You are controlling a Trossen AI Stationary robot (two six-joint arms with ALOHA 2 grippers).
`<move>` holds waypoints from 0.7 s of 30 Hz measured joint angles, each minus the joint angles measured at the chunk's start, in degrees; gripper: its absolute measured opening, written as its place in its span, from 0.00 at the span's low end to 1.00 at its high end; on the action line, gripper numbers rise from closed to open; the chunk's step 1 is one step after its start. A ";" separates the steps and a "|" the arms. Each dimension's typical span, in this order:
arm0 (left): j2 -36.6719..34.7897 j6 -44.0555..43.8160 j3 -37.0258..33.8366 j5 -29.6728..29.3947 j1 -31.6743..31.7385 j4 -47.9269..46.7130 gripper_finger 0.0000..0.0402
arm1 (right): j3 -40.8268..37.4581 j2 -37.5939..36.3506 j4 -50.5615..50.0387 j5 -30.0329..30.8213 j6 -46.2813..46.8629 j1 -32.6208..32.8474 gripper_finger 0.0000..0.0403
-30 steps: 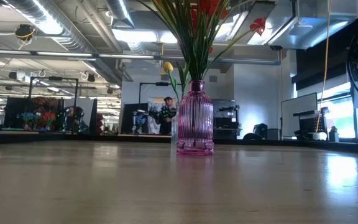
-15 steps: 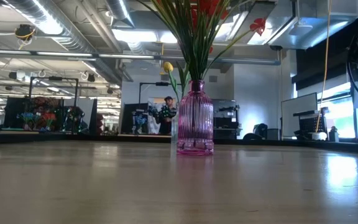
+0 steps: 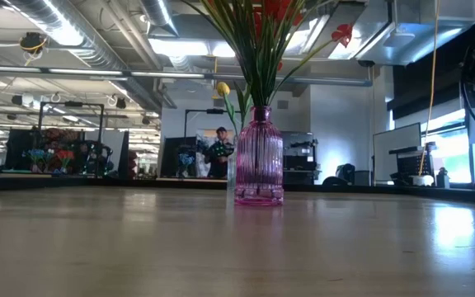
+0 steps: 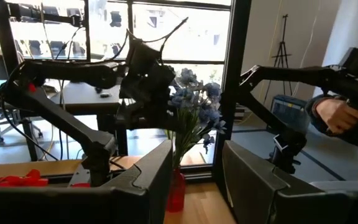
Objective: Sort flowers into vase by color
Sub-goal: Put the top blue flowers into the red vase
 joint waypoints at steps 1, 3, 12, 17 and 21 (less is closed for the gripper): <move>0.00 0.00 0.00 0.00 0.00 0.00 0.35 | 0.43 0.00 0.01 -0.01 0.00 0.00 0.44; 0.00 0.00 0.00 -0.01 0.00 0.00 0.35 | 1.11 -0.01 0.00 -0.54 -0.01 0.00 0.42; 0.00 0.34 0.00 1.36 -0.17 -0.28 0.35 | 1.78 -0.12 -7.02 -6.30 1.07 0.00 0.06; 0.00 1.90 0.00 2.93 -1.36 -1.39 0.35 | 1.77 0.15 -12.66 -8.14 3.38 0.00 0.06; 0.00 1.90 0.00 2.92 -2.06 -1.97 0.35 | 1.66 0.95 -17.23 -8.43 7.80 0.04 0.04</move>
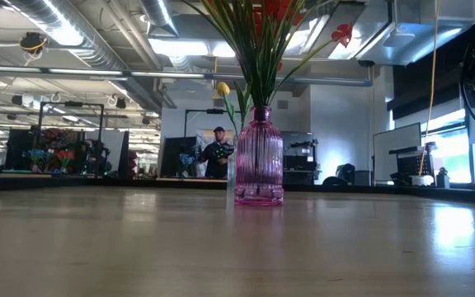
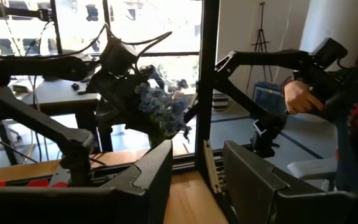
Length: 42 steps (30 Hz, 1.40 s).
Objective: Sort flowers into vase by color
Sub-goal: Put the top blue flowers into the red vase
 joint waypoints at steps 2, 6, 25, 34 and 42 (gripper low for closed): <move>0.00 -0.02 0.00 -0.19 0.00 -0.04 0.35 | 0.00 -0.01 -1.01 0.36 0.84 0.00 0.04; 0.00 -0.14 0.00 -0.87 0.24 0.00 0.35 | -0.04 -0.04 -0.09 1.22 0.31 -0.02 0.10; 3.23 -53.97 0.00 -5.10 -3.84 -33.57 0.35 | 13.88 0.32 -17.57 -3.62 8.76 -0.02 0.70; 5.44 -82.57 0.07 -4.49 -14.18 -41.41 0.35 | 14.12 0.16 -19.14 -4.53 7.35 -0.02 0.68; 5.62 -86.36 0.04 -6.84 -14.46 -51.99 0.35 | 18.31 -0.20 -25.23 -0.45 7.47 -0.02 0.68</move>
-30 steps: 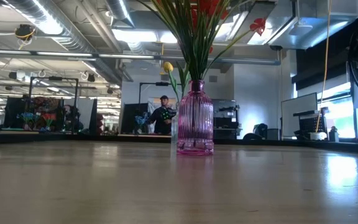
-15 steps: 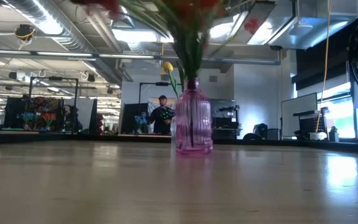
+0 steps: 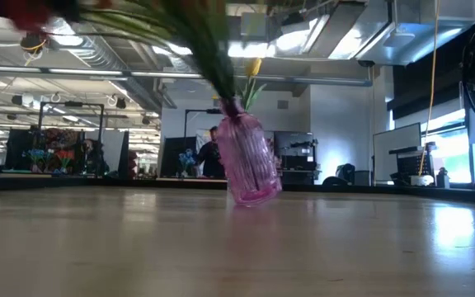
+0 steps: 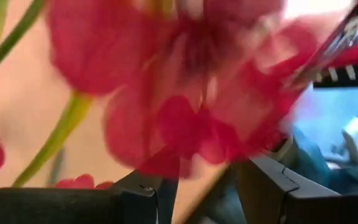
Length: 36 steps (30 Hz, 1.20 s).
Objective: Sort flowers into vase by color
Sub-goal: Put the top blue flowers into the red vase
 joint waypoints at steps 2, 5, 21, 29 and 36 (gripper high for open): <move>-0.04 4.88 0.00 -3.40 1.49 0.23 0.35 | 0.36 0.04 0.05 0.58 0.17 -0.01 0.68; -0.04 12.52 0.00 -7.27 4.35 0.60 0.35 | 0.40 0.08 0.18 0.75 0.37 -0.02 0.68; -0.04 49.15 0.91 -15.17 15.20 18.82 0.35 | 0.40 -0.02 0.09 2.02 2.04 -0.02 0.68; -2.45 56.42 10.55 -16.50 14.53 8.26 0.35 | 0.40 -0.02 0.04 2.00 4.87 -0.02 0.68; -6.66 60.49 12.11 -21.52 13.92 5.93 0.35 | 0.40 0.02 0.15 2.44 5.09 -0.02 0.68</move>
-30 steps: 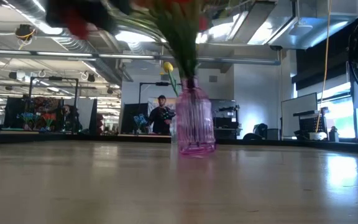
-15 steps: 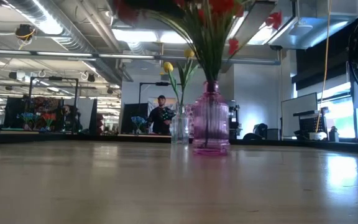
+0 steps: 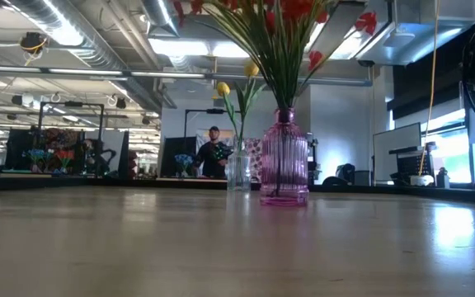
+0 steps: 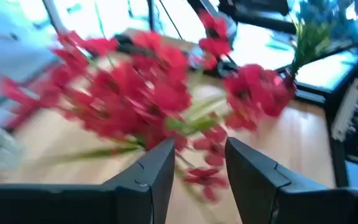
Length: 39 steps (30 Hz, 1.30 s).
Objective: Sort flowers into vase by color
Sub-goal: Put the top blue flowers into the red vase, then put the blue flowers into the red vase
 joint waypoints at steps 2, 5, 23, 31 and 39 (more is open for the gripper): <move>-1.29 1.05 0.00 -3.00 -0.62 0.08 0.35 | 0.00 0.00 0.00 0.71 -0.03 0.00 0.68; -2.93 1.94 0.02 -3.59 -1.91 1.59 0.35 | 0.00 -0.02 0.00 2.17 -0.68 0.00 0.68; 1.17 -47.67 -7.13 8.44 -25.78 3.26 0.35 | 12.02 -0.37 -2.71 19.89 -17.40 0.00 0.68; 9.92 -70.25 -8.79 22.13 -26.70 -16.45 0.35 | 12.00 -0.35 -2.65 28.44 -19.83 0.00 0.68; 19.04 -67.68 -8.79 36.88 -25.52 -24.96 0.35 | 11.98 0.19 -0.61 30.07 -19.65 0.00 0.68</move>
